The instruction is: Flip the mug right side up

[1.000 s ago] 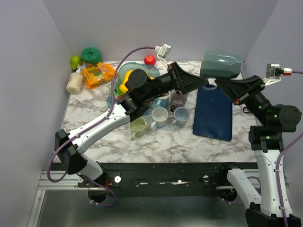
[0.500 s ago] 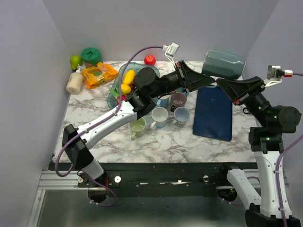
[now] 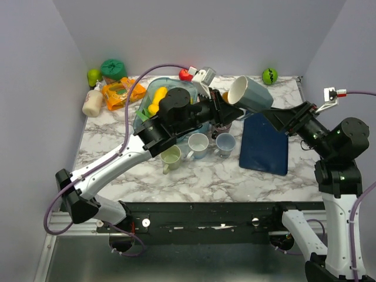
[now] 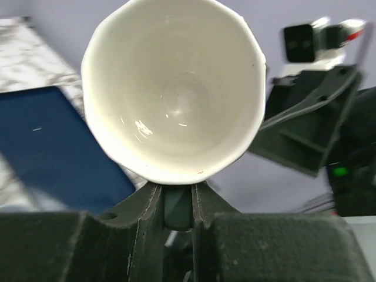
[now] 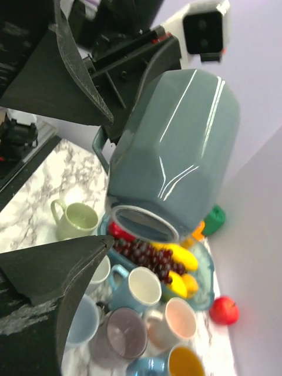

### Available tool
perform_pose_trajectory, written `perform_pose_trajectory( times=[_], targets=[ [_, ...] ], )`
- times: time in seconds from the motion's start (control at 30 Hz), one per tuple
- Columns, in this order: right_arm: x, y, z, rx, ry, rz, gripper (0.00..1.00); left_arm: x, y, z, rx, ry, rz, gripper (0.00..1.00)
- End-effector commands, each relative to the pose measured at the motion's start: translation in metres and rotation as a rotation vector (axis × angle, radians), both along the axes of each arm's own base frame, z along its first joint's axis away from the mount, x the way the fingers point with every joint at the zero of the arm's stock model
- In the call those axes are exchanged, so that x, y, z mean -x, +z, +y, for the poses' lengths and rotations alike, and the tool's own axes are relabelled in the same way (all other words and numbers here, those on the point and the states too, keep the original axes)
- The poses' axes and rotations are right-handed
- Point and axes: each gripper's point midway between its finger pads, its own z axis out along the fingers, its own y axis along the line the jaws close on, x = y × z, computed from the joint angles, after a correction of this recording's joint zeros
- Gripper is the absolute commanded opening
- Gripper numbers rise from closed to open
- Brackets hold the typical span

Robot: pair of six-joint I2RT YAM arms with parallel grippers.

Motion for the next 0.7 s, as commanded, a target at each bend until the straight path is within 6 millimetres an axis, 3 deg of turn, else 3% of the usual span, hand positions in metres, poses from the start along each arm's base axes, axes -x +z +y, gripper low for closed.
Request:
perform_pose_trajectory(
  times=[0.0, 0.03, 0.1, 0.13, 0.3, 0.43, 0.47, 0.67],
  targets=[
    [0.003, -0.026, -0.027, 0.141, -0.161, 0.126, 0.82, -0.005, -0.021, 0.048, -0.234, 0.160, -0.136, 0.00],
    [-0.004, -0.032, -0.041, 0.171, -0.245, 0.151, 0.83, -0.006, -0.027, 0.058, -0.270, 0.193, -0.144, 0.00],
    [-0.005, -0.050, -0.055, 0.209, -0.322, 0.235, 0.83, -0.008, -0.061, 0.074, -0.413, 0.236, -0.139, 0.00],
    [-0.010, -0.055, -0.065, 0.237, -0.375, 0.260, 0.83, -0.004, -0.067, 0.082, -0.448, 0.247, -0.141, 0.00],
    [-0.016, -0.074, -0.071, 0.280, -0.391, 0.315, 0.82, 0.006, -0.139, 0.116, -0.681, 0.308, -0.073, 0.00],
    [-0.022, -0.083, -0.071, 0.283, -0.387, 0.340, 0.83, 0.026, -0.175, 0.117, -0.732, 0.274, -0.043, 0.00],
    [-0.023, -0.084, -0.070, 0.282, -0.385, 0.342, 0.83, 0.035, -0.194, 0.115, -0.765, 0.248, -0.040, 0.00],
    [-0.034, -0.093, -0.068, 0.285, -0.369, 0.378, 0.82, 0.042, -0.252, 0.114, -0.907, 0.273, -0.078, 0.00]
  ],
)
